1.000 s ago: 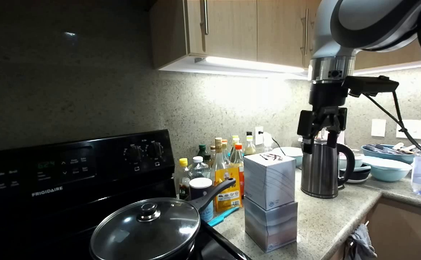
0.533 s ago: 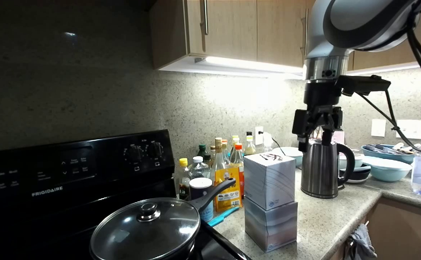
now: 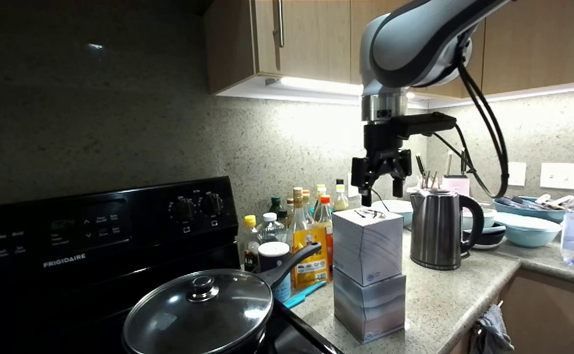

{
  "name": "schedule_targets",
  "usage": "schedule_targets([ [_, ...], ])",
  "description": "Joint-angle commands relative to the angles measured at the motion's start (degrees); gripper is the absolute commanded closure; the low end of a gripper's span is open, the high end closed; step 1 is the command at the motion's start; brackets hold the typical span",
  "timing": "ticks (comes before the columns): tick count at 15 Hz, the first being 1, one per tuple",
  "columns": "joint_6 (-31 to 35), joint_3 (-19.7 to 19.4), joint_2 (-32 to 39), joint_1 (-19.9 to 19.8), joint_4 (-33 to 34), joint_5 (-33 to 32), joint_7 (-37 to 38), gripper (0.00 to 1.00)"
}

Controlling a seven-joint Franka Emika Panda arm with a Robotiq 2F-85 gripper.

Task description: Unstack the tissue boxes then place the box on the left on top of the box on the right.

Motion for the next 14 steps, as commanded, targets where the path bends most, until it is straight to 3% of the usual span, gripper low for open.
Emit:
schedule_targets([
  [1,-0.24,-0.74,1.97,0.95,2.22,-1.45,1.43,0.0],
  [4,-0.42,-0.77,5.0,1.08,5.5,-2.56,2.77,0.0],
  [14,-1.51,-4.86,8.05,0.38,5.8,1.88,-0.51,0.0],
])
